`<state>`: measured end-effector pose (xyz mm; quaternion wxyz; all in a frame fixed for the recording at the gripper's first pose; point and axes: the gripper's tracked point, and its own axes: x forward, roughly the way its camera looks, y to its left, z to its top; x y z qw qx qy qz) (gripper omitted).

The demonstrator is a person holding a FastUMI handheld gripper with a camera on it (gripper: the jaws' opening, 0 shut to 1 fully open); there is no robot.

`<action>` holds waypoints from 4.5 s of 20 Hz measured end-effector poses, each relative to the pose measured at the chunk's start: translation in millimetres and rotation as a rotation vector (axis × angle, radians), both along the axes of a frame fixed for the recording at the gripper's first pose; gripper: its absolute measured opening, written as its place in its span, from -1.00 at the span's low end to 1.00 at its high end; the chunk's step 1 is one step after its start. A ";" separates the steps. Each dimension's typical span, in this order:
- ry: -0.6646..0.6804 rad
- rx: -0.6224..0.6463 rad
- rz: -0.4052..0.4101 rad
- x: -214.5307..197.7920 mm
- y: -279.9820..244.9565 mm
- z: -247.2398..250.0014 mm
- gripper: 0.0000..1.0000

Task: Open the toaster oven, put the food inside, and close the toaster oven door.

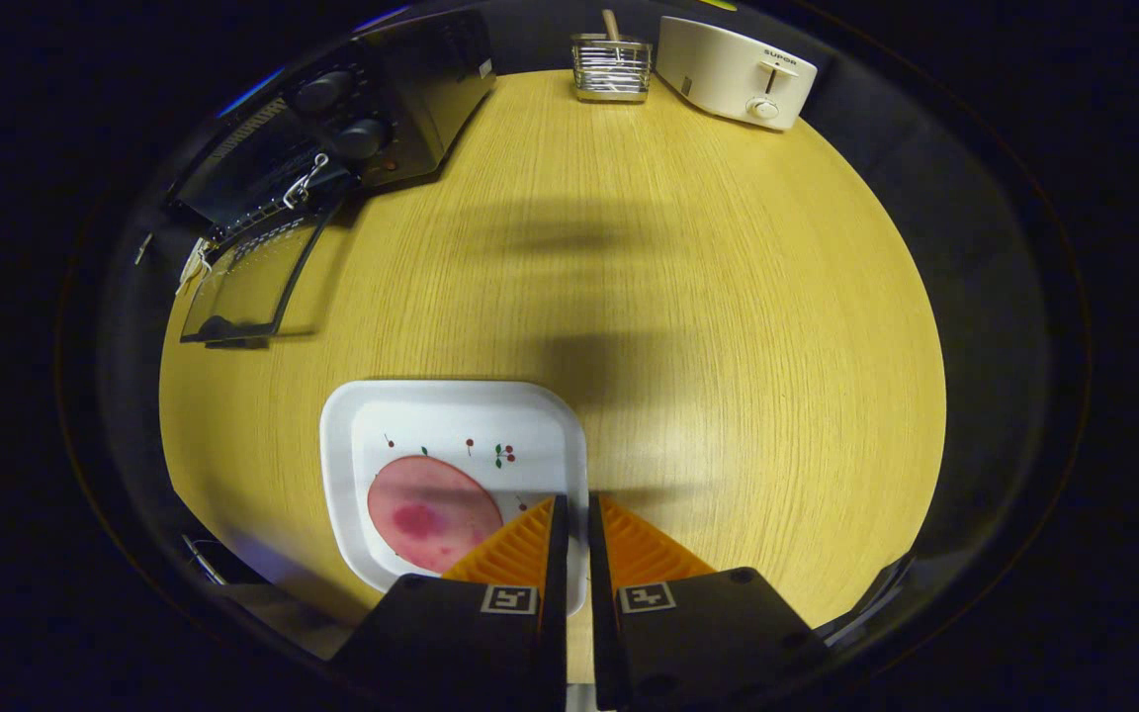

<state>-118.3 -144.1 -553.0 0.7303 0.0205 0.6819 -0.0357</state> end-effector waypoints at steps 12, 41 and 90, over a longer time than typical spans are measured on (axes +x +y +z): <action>0.079 0.462 -0.415 -10.4 4.1 4.4 -0.90; -0.270 0.780 -1.032 127.5 214.2 77.8 -0.90; -0.325 0.269 -0.062 67.6 297.5 72.7 0.98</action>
